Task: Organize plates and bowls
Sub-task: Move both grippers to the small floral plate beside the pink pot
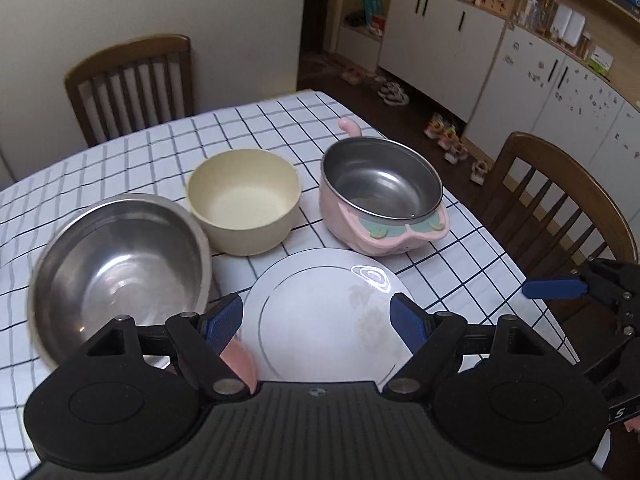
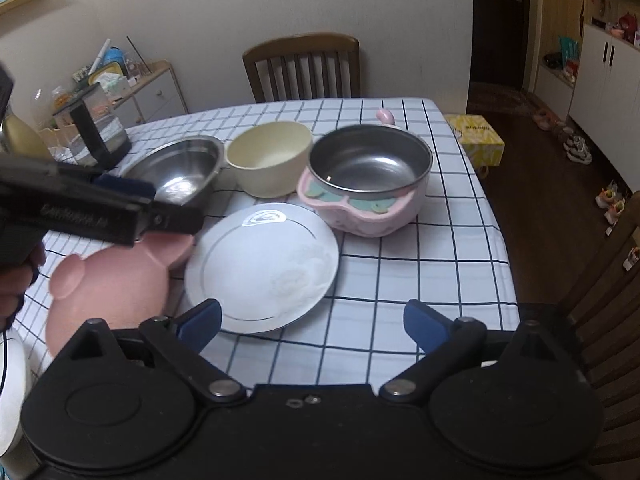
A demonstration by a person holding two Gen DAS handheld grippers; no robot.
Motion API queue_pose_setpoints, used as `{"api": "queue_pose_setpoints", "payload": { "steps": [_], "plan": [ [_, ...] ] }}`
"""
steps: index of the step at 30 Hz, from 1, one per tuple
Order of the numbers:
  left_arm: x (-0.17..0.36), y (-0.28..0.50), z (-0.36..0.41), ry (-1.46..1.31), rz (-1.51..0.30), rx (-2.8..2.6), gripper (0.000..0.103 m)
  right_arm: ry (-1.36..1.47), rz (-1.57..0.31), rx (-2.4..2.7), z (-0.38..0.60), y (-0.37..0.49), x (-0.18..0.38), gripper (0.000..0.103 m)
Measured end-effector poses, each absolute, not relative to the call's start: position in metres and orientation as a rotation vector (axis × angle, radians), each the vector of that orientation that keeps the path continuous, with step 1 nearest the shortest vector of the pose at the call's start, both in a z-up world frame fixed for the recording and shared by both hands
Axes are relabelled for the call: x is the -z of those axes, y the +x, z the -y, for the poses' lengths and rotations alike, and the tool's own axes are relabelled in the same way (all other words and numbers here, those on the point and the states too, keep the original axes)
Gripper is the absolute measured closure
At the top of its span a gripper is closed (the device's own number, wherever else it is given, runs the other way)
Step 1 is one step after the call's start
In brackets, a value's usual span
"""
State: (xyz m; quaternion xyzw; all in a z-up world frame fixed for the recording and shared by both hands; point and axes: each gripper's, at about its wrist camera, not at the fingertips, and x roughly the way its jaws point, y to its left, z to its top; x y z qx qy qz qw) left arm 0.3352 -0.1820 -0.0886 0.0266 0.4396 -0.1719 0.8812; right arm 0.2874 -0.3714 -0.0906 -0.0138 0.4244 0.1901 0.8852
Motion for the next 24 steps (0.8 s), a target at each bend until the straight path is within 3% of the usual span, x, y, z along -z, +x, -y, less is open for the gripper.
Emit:
{"api": "queue_pose_setpoints", "payload": {
  "steps": [6, 8, 12, 15, 21, 22, 24],
  "plan": [
    [0.11, 0.367, 0.195, 0.103, -0.977, 0.379, 0.024, 0.03, -0.951, -0.402, 0.375, 0.315, 0.11, 0.013],
    [0.113, 0.375, 0.196, 0.103, -0.989, 0.376, 0.029, 0.053, -0.972, -0.406, 0.374, 0.323, 0.116, 0.018],
    [0.119, 0.385, 0.196, 0.105, -1.006, 0.366, 0.029, 0.102, -1.021, -0.406, 0.372, 0.34, 0.131, 0.03],
    [0.124, 0.389, 0.197, 0.122, -1.017, 0.364, 0.029, 0.135, -1.052, -0.406, 0.371, 0.349, 0.14, 0.048],
    [0.13, 0.392, 0.196, 0.128, -1.034, 0.36, 0.032, 0.188, -1.09, -0.42, 0.374, 0.362, 0.147, 0.06],
    [0.131, 0.392, 0.196, 0.128, -1.036, 0.359, 0.032, 0.197, -1.094, -0.423, 0.373, 0.363, 0.148, 0.067],
    [0.133, 0.393, 0.196, 0.132, -1.042, 0.358, 0.033, 0.228, -1.111, -0.432, 0.373, 0.367, 0.15, 0.072]
  ]
}}
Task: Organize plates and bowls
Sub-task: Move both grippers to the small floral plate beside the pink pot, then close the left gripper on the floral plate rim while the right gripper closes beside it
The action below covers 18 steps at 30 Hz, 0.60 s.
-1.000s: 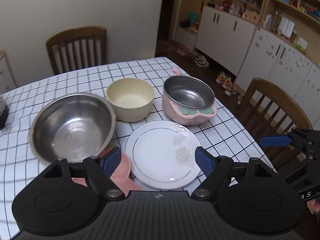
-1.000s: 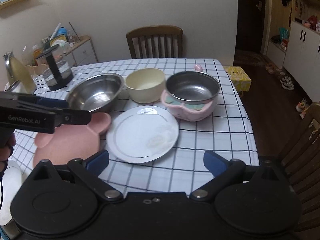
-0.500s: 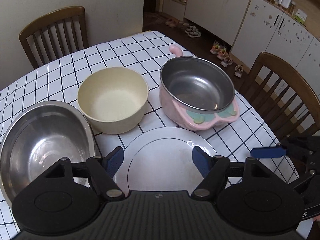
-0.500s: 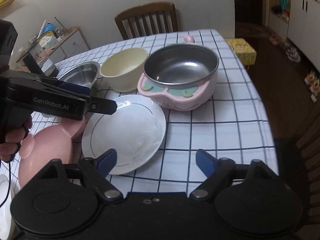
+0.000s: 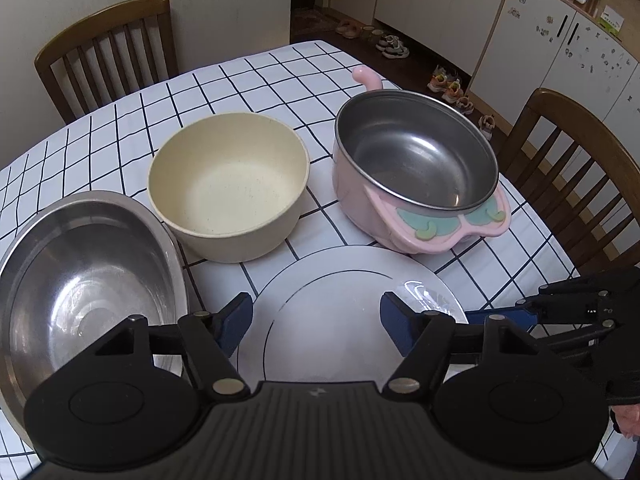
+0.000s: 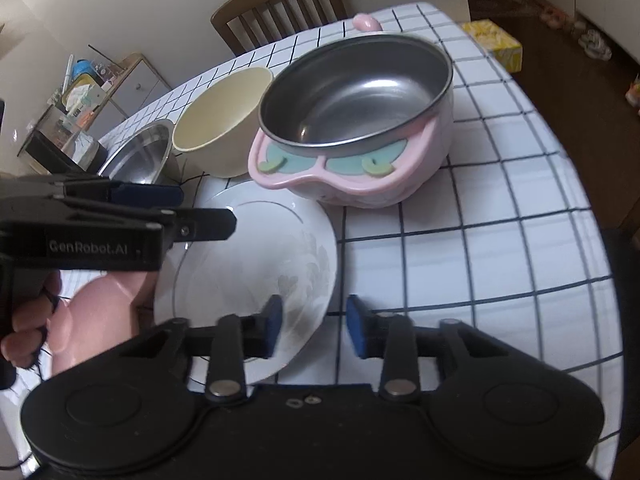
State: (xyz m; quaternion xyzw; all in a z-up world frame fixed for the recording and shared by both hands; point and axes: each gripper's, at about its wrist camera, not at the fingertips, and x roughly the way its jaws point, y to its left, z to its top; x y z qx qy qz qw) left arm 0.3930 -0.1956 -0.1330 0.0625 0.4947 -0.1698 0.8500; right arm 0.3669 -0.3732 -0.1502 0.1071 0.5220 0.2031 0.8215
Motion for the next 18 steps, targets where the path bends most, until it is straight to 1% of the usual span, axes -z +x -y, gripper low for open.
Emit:
{"api": "queue_pose_setpoints", "payload": {
  "steps": [1, 3, 6, 10, 11, 12, 13, 18],
  "plan": [
    [0.134, 0.393, 0.196, 0.136, -1.044, 0.355, 0.033, 0.241, -1.112, -0.433, 0.374, 0.368, 0.15, 0.076],
    [0.136, 0.393, 0.195, 0.136, -1.047, 0.349, 0.033, 0.271, -1.124, -0.426, 0.376, 0.371, 0.152, 0.081],
    [0.137, 0.394, 0.193, 0.126, -1.053, 0.342, 0.033, 0.315, -1.137, -0.412, 0.384, 0.373, 0.155, 0.092],
    [0.139, 0.395, 0.193, 0.139, -1.059, 0.337, 0.033, 0.355, -1.149, -0.434, 0.392, 0.375, 0.158, 0.094],
    [0.139, 0.395, 0.193, 0.14, -1.06, 0.336, 0.035, 0.352, -1.148, -0.439, 0.392, 0.374, 0.158, 0.094],
    [0.14, 0.395, 0.193, 0.138, -1.064, 0.338, 0.039, 0.349, -1.146, -0.443, 0.394, 0.374, 0.158, 0.094],
    [0.14, 0.396, 0.193, 0.132, -1.069, 0.343, 0.041, 0.351, -1.145, -0.446, 0.396, 0.373, 0.157, 0.095],
    [0.143, 0.393, 0.195, 0.117, -1.1, 0.364, 0.043, 0.343, -1.158, -0.458, 0.414, 0.368, 0.155, 0.095]
  ]
}}
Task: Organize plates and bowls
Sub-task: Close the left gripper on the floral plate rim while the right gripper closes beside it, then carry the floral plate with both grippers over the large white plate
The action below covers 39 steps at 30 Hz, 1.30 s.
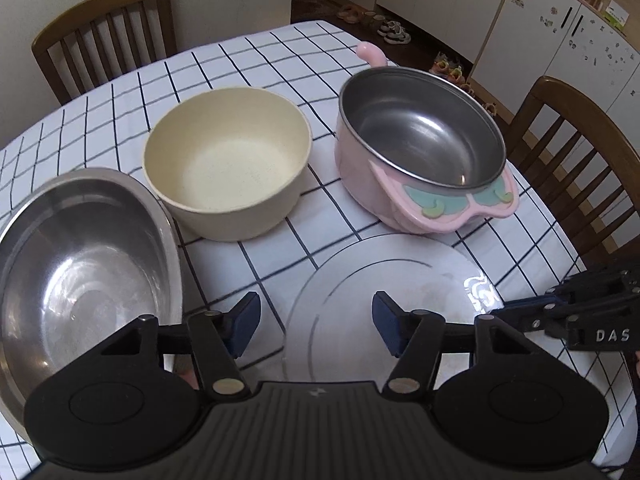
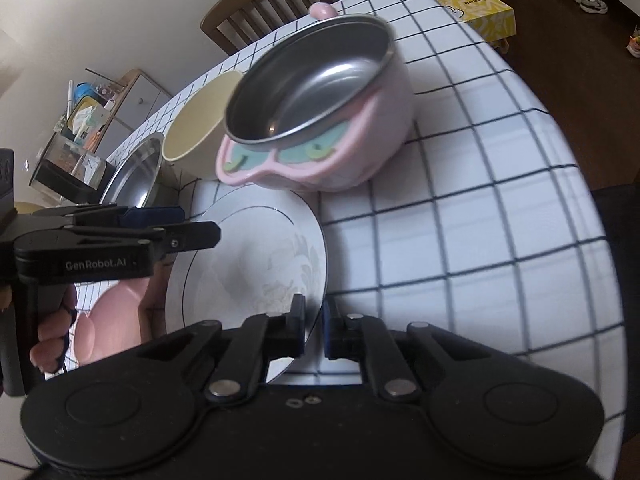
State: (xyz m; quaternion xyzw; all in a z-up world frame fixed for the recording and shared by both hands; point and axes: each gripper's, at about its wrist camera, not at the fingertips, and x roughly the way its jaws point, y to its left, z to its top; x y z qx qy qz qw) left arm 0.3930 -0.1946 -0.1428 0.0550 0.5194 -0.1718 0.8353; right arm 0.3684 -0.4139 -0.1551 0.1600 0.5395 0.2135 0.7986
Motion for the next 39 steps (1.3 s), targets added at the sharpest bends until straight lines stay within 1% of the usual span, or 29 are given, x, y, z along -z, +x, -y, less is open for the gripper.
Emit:
{"api": "queue_pose_setpoints", "payload": {
  "steps": [2, 4, 8, 10, 14, 15, 19, 20, 21, 22, 24, 32, 39],
  "plan": [
    [0.145, 0.391, 0.194, 0.094, -1.119, 0.373, 0.045, 0.334, -1.166, -0.464, 0.425, 0.367, 0.153, 0.095],
    [0.148, 0.388, 0.194, 0.063, -1.144, 0.385, 0.05, 0.321, -1.173, -0.473, 0.435, 0.367, 0.152, 0.094],
    [0.155, 0.381, 0.194, 0.025, -1.188, 0.398, 0.057, 0.279, -1.187, -0.49, 0.441, 0.365, 0.15, 0.092],
    [0.157, 0.377, 0.193, -0.003, -1.205, 0.402, 0.061, 0.26, -1.183, -0.494, 0.44, 0.364, 0.148, 0.086],
    [0.158, 0.37, 0.19, -0.048, -1.215, 0.394, 0.067, 0.267, -1.18, -0.49, 0.441, 0.366, 0.149, 0.085],
    [0.158, 0.37, 0.188, -0.065, -1.22, 0.389, 0.071, 0.279, -1.181, -0.49, 0.442, 0.366, 0.15, 0.084],
    [0.159, 0.364, 0.184, -0.11, -1.226, 0.362, 0.079, 0.304, -1.178, -0.489, 0.442, 0.369, 0.152, 0.084],
    [0.16, 0.364, 0.183, -0.11, -1.223, 0.352, 0.081, 0.311, -1.179, -0.486, 0.442, 0.369, 0.152, 0.084],
    [0.16, 0.363, 0.182, -0.106, -1.22, 0.343, 0.086, 0.315, -1.178, -0.48, 0.442, 0.369, 0.153, 0.087],
    [0.161, 0.363, 0.18, -0.109, -1.219, 0.342, 0.087, 0.311, -1.176, -0.471, 0.442, 0.369, 0.152, 0.092],
    [0.161, 0.364, 0.174, -0.139, -1.222, 0.332, 0.088, 0.319, -1.18, -0.46, 0.444, 0.37, 0.153, 0.094],
    [0.155, 0.345, 0.168, -0.178, -1.203, 0.326, 0.09, 0.325, -1.188, -0.456, 0.444, 0.359, 0.145, 0.095],
    [0.141, 0.316, 0.163, -0.205, -1.185, 0.311, 0.091, 0.289, -1.176, -0.446, 0.435, 0.34, 0.124, 0.095]
  ]
}}
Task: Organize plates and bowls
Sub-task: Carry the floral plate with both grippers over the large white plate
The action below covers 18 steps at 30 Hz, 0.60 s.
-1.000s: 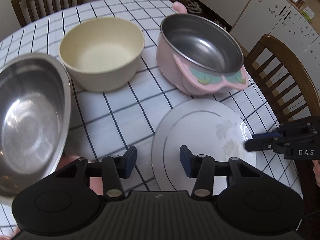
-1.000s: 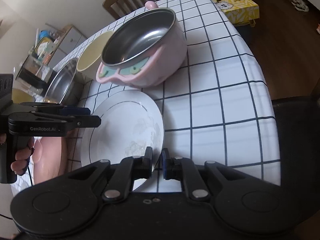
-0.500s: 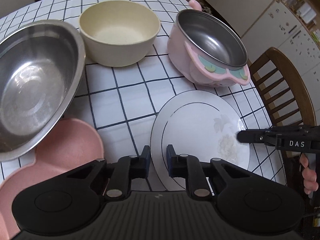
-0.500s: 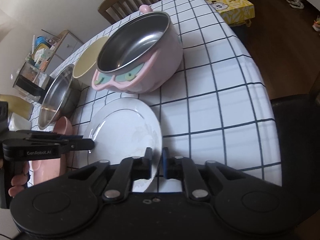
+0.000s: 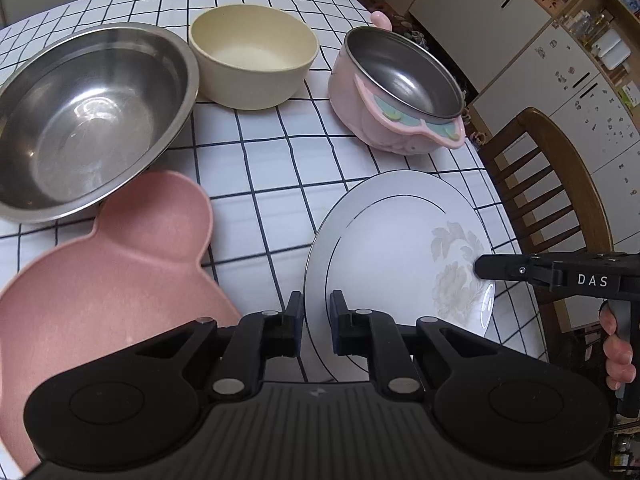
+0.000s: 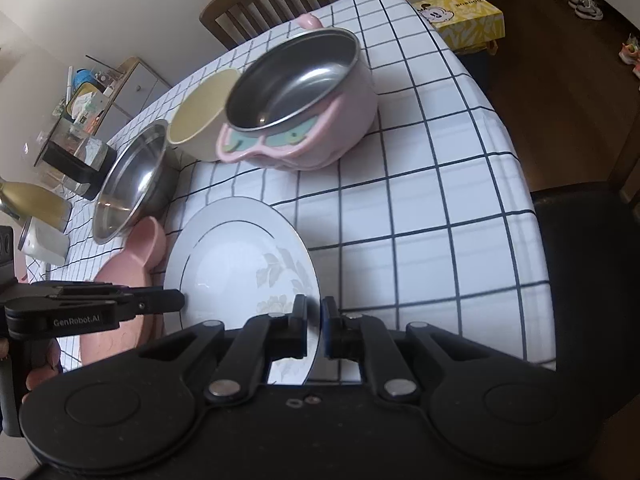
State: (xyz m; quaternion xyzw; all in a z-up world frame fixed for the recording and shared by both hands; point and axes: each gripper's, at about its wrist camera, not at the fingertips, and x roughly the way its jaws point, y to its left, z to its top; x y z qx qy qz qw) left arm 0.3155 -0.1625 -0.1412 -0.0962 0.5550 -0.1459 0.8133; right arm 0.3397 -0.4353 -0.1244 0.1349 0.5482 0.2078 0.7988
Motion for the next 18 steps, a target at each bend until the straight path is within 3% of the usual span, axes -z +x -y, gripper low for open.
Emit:
{"api": "queue_pose_setpoints", "payload": {
  "steps": [18],
  "plan": [
    [0.095, 0.219, 0.108, -0.279, -1.145, 0.259, 0.091, 0.246, -1.168, -0.495, 0.385, 0.273, 0.073, 0.096]
  ]
}}
